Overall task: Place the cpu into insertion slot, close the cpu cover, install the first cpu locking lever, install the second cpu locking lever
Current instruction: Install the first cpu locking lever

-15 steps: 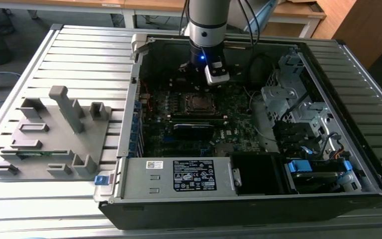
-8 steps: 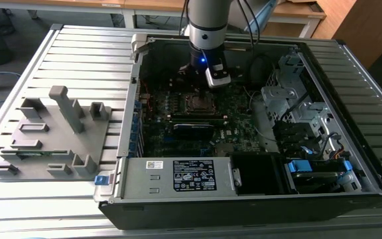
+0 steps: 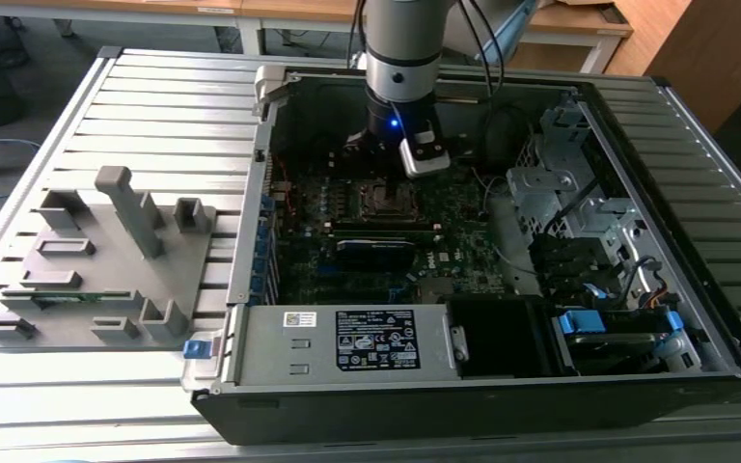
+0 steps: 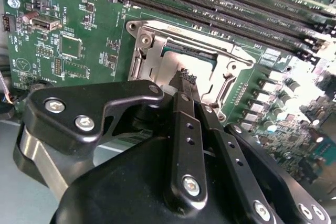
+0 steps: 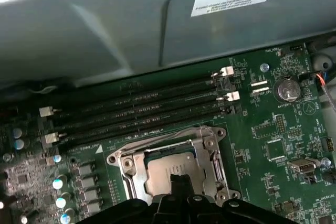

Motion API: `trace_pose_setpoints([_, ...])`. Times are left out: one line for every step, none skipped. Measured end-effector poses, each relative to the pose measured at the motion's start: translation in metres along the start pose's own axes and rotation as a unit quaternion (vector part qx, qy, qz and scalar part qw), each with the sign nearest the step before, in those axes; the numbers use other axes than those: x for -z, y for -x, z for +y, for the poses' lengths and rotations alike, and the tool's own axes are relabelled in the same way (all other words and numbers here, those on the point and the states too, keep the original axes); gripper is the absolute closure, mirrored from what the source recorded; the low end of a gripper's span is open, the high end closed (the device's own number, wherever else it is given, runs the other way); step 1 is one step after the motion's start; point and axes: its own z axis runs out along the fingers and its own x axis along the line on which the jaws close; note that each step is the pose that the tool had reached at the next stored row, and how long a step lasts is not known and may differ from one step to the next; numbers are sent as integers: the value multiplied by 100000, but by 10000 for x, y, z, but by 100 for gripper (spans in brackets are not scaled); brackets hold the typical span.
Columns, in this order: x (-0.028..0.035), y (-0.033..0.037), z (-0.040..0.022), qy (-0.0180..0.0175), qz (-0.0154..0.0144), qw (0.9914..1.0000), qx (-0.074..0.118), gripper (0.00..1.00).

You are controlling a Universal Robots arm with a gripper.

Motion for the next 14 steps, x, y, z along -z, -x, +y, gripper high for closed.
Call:
trace_pose_setpoints([0,1,-1,19,9,99999,351,89])
trace_pose_setpoints([0,1,-3,33,21,99997,715,89])
trace_pose_setpoints([1,2,-5,48,29,99995,993,89])
trace_pose_setpoints([6,2,-7,48,35,99994,1131,89])
trace_pose_setpoints([13,3,-7,63,34,99993,1200,89])
trace_pose_setpoints([24,3,-7,66,36,99992,1261,89])
trace_pose_setpoints([36,4,-7,68,38,99991,1311,89])
trace_pose_setpoints([53,5,-7,73,39,99991,1344,89])
trace_pose_setpoints([73,6,-6,76,37,99991,1360,89])
trace_pose_setpoints([99,8,-5,71,40,99991,1366,89])
trace_pose_setpoints([126,9,-5,71,40,99991,1367,89])
trace_pose_setpoints([152,11,-4,80,37,99991,1366,89])
trace_pose_setpoints([175,12,-3,72,40,99991,1368,89])
trace_pose_setpoints([186,13,-3,75,40,99991,1368,89])
